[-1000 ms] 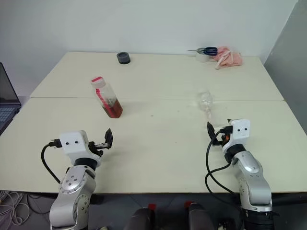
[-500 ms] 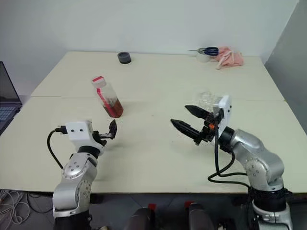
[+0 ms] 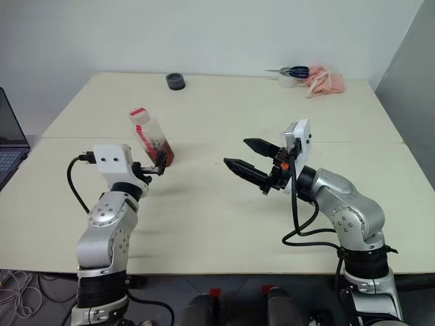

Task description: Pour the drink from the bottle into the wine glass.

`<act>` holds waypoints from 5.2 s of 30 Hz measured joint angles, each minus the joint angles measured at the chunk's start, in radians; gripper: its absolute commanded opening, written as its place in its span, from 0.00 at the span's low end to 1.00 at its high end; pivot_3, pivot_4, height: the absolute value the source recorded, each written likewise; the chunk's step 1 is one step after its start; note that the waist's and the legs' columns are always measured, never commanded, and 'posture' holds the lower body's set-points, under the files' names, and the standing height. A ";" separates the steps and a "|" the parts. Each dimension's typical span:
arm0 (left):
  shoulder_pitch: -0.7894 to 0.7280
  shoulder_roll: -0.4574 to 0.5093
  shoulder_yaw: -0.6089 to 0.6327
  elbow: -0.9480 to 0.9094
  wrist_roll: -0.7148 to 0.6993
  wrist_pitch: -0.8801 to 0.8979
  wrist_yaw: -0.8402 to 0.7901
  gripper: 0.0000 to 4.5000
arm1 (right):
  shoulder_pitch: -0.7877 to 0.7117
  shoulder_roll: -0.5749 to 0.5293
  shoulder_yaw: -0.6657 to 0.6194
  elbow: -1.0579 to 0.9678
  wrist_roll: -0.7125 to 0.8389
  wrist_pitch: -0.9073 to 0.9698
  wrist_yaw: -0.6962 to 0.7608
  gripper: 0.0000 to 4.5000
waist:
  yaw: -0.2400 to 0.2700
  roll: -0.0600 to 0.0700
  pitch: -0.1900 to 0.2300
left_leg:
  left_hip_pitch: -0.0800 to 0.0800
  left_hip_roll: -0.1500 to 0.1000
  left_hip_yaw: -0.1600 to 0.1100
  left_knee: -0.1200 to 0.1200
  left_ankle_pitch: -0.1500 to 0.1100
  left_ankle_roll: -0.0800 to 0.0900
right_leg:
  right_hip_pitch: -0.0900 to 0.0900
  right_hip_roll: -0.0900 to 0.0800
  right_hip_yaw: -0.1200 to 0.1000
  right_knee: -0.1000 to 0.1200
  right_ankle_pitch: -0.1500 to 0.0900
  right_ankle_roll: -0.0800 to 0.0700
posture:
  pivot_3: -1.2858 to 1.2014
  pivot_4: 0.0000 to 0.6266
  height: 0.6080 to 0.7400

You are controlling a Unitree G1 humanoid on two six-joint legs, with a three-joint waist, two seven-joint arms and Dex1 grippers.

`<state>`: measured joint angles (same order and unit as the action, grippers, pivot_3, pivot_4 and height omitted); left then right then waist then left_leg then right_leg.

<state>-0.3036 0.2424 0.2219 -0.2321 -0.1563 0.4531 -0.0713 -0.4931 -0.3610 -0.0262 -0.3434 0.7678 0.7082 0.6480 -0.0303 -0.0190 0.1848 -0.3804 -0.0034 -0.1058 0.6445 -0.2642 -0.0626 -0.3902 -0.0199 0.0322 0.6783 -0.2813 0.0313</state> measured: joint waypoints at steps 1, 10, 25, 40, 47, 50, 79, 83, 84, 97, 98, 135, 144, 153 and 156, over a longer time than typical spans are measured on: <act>-0.006 0.003 0.003 0.010 -0.001 0.000 -0.004 1.00 | 0.000 0.003 0.000 0.000 0.000 0.000 -0.003 1.00 | 0.000 0.000 0.000 | 0.000 0.000 0.000 0.000 0.000 0.000 | 0.000 0.000 0.000 0.000 0.000 0.000 | 0.52 0.24 1.00; -0.065 0.033 0.026 0.078 -0.028 -0.003 -0.039 1.00 | 0.007 0.024 0.001 -0.004 0.000 -0.001 -0.043 1.00 | 0.000 0.000 0.000 | 0.000 0.000 0.000 0.000 0.000 0.000 | 0.000 0.000 0.000 0.000 0.000 0.000 | 0.52 0.24 1.00; -0.174 0.100 0.041 0.266 -0.063 -0.062 -0.119 1.00 | 0.044 0.037 0.003 -0.037 0.000 0.000 -0.098 1.00 | 0.000 0.000 0.000 | 0.000 0.000 -0.001 0.000 0.000 0.000 | -0.001 0.000 -0.001 0.000 0.000 0.000 | 0.52 0.24 1.00; -0.423 0.139 0.007 0.767 -0.033 -0.327 -0.252 0.91 | 0.050 0.055 -0.016 -0.046 0.014 0.004 -0.155 1.00 | -0.002 0.000 0.000 | -0.002 0.000 0.000 -0.001 0.000 0.000 | -0.003 0.000 -0.001 0.000 0.000 0.000 | 0.52 0.24 1.00; -0.429 0.140 0.009 0.828 -0.030 -0.377 -0.254 0.46 | 0.050 0.055 -0.023 -0.047 0.032 0.006 -0.177 1.00 | -0.001 0.000 0.000 | -0.004 0.000 0.000 -0.001 0.000 0.000 | -0.005 -0.001 0.000 0.001 0.000 0.000 | 0.52 0.24 1.00; -0.429 0.140 0.009 0.828 -0.031 -0.378 -0.253 0.40 | 0.050 0.054 -0.026 -0.048 0.033 0.006 -0.179 1.00 | -0.001 0.000 0.000 | -0.004 0.000 0.000 -0.001 0.000 0.000 | -0.005 -0.001 0.000 0.001 0.000 0.000 | 0.52 0.24 1.00; -0.363 0.076 -0.193 0.288 -0.216 0.063 -0.518 0.40 | -0.150 0.081 0.048 0.054 -0.153 -0.026 -0.211 1.00 | -0.005 0.000 0.000 | -0.013 0.000 0.003 0.000 0.002 -0.003 | -0.016 0.000 0.003 0.003 0.000 0.000 | 0.52 0.24 1.00; -0.357 0.085 -0.193 0.281 -0.219 0.066 -0.531 0.40 | -0.150 0.083 0.048 0.055 -0.158 -0.029 -0.207 1.00 | -0.004 0.000 0.000 | -0.013 0.000 0.003 0.000 0.002 -0.003 | -0.016 0.000 0.003 0.003 0.000 0.000 | 0.52 0.24 1.00; -0.356 0.086 -0.193 0.280 -0.220 0.066 -0.531 0.40 | -0.150 0.083 0.048 0.055 -0.158 -0.031 -0.206 1.00 | -0.004 0.000 0.000 | -0.013 0.000 0.003 0.000 0.002 -0.003 | -0.016 0.000 0.003 0.003 0.000 0.000 | 0.52 0.24 1.00; -0.316 0.096 -0.209 0.219 -0.223 0.090 -0.564 0.40 | -0.150 0.092 0.048 0.055 -0.165 -0.037 -0.197 1.00 | -0.004 0.000 0.000 | -0.013 0.000 0.004 0.001 0.002 -0.003 | -0.016 0.000 0.003 0.003 0.000 0.000 | 0.52 0.24 1.00; -0.311 0.096 -0.211 0.218 -0.223 0.093 -0.566 0.40 | -0.150 0.094 0.048 0.055 -0.165 -0.037 -0.197 1.00 | -0.003 0.000 0.000 | -0.014 0.000 0.003 0.001 0.002 -0.003 | -0.016 0.000 0.003 0.003 0.000 0.000 | 0.52 0.24 1.00; -0.234 0.016 -0.032 0.367 -0.037 -0.129 -0.055 0.82 | -0.113 0.082 0.030 0.024 -0.175 -0.023 -0.236 1.00 | -0.002 0.000 0.000 | -0.014 -0.001 0.004 0.002 0.001 0.000 | -0.016 -0.001 0.004 0.004 0.002 0.001 | 0.52 0.24 1.00; -0.224 0.005 -0.022 0.367 -0.038 -0.130 -0.044 0.99 | -0.107 0.075 0.029 0.023 -0.175 -0.018 -0.236 1.00 | -0.002 0.000 0.000 | -0.014 -0.001 0.004 0.002 0.001 0.000 | -0.016 -0.002 0.004 0.004 0.002 0.001 | 0.52 0.24 1.00; -0.221 0.018 -0.053 0.352 -0.018 -0.151 -0.071 0.99 | -0.107 0.075 0.029 0.023 -0.175 -0.018 -0.236 1.00 | -0.002 0.000 0.000 | -0.014 -0.001 0.004 0.002 0.001 0.000 | -0.016 -0.002 0.004 0.004 0.002 0.001 | 0.52 0.24 1.00; -0.221 0.020 -0.061 0.337 -0.008 -0.163 -0.073 0.99 | -0.105 0.076 0.029 0.023 -0.175 -0.018 -0.236 1.00 | -0.001 0.000 0.000 | -0.014 -0.001 0.004 0.002 0.001 0.000 | -0.016 -0.002 0.004 0.004 0.002 0.001 | 0.52 0.24 1.00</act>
<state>-0.5249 0.2623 0.1614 0.1052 -0.1641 0.2905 -0.1442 -0.5977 -0.2848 0.0029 -0.3201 0.5928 0.6902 0.4116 -0.0316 -0.0194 0.1848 -0.3942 -0.0048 -0.1013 0.6467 -0.2632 -0.0624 -0.4063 -0.0216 0.0364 0.6822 -0.2794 0.0325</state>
